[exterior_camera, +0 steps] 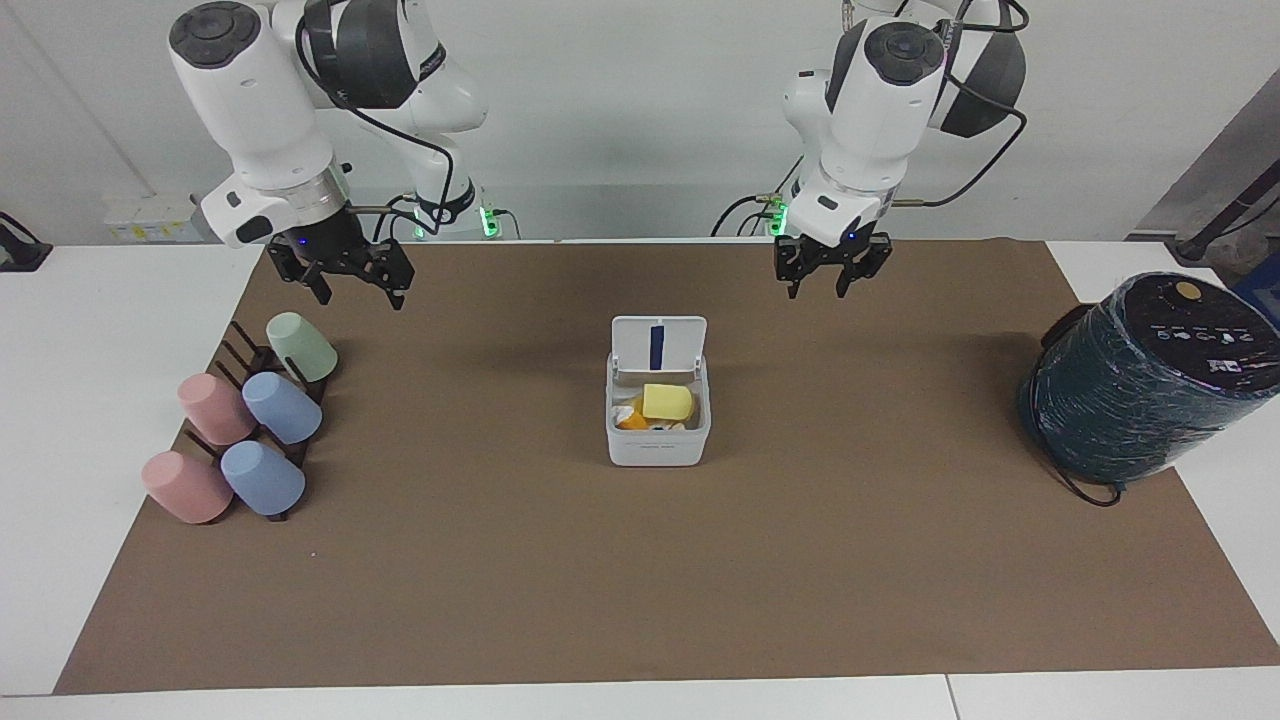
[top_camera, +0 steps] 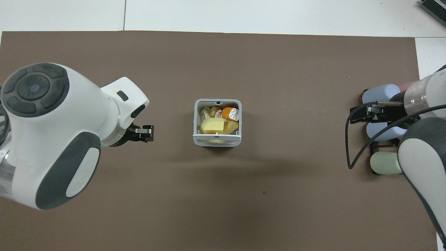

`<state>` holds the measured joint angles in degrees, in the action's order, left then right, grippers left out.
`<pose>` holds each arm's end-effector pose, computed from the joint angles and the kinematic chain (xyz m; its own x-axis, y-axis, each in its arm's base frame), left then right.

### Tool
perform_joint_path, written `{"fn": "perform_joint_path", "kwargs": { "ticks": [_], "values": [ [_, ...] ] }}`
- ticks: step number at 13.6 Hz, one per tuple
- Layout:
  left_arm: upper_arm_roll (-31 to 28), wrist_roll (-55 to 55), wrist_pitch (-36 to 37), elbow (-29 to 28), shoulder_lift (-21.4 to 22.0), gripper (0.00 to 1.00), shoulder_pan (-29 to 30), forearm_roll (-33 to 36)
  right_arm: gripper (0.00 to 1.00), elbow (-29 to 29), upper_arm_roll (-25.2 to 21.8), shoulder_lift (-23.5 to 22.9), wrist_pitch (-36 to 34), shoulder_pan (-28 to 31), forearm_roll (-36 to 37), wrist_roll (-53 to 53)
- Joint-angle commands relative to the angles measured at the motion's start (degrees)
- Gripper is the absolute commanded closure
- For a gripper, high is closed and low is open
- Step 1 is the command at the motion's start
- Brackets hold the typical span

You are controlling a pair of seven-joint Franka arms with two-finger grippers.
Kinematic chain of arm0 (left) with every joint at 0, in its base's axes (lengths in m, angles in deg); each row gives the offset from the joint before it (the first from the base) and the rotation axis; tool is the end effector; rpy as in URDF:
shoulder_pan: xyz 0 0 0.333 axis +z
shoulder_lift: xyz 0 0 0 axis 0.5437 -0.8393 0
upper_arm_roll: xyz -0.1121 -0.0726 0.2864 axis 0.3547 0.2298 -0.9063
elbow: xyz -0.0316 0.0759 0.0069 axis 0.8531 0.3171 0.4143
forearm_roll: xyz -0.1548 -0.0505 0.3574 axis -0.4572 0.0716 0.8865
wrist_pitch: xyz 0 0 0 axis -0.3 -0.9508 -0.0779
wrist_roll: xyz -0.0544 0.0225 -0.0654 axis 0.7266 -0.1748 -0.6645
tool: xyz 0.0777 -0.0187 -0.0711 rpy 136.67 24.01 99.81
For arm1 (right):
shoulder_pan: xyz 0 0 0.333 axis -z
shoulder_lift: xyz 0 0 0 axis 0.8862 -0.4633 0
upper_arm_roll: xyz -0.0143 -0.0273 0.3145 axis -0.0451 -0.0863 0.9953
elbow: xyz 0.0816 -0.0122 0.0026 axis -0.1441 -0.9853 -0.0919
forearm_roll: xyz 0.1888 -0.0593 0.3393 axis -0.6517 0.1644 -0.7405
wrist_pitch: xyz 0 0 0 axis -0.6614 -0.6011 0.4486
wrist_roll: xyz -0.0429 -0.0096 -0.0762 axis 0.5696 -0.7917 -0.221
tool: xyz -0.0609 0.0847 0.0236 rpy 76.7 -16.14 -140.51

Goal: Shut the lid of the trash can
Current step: 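Move the left gripper toward the white trash can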

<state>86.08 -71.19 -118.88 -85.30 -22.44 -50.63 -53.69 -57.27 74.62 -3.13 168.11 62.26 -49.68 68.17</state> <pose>0.4911 -0.2317 0.5476 0.9950 -0.0867 -0.0494 -0.0882 -0.9957 -0.0275 0.5461 0.0383 0.5681 0.9924 -0.1228 -0.0126 -0.1227 -0.9924 0.0063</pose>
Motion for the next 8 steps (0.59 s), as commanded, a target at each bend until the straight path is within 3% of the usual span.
{"fn": "perform_joint_path", "kwargs": {
  "ticks": [1, 2, 8],
  "values": [
    [-0.7, -1.1, -1.4, -3.7, 2.9, 0.92, -1.9, -1.5, 0.00, -1.0, 0.2, 1.0, 0.3, 0.8, -1.5, 1.9],
    [-0.7, -1.1, -1.5, -4.2, 3.1, 1.00, -2.7, -1.7, 0.00, -1.0, 0.2, 1.0, 0.3, 0.8, -1.5, 1.9],
    [-0.7, -3.7, -1.8, -6.6, 4.4, 1.00, -5.3, -3.0, 0.00, -1.0, 0.2, 1.0, 0.3, 0.8, -1.5, 1.9]
  ]
}}
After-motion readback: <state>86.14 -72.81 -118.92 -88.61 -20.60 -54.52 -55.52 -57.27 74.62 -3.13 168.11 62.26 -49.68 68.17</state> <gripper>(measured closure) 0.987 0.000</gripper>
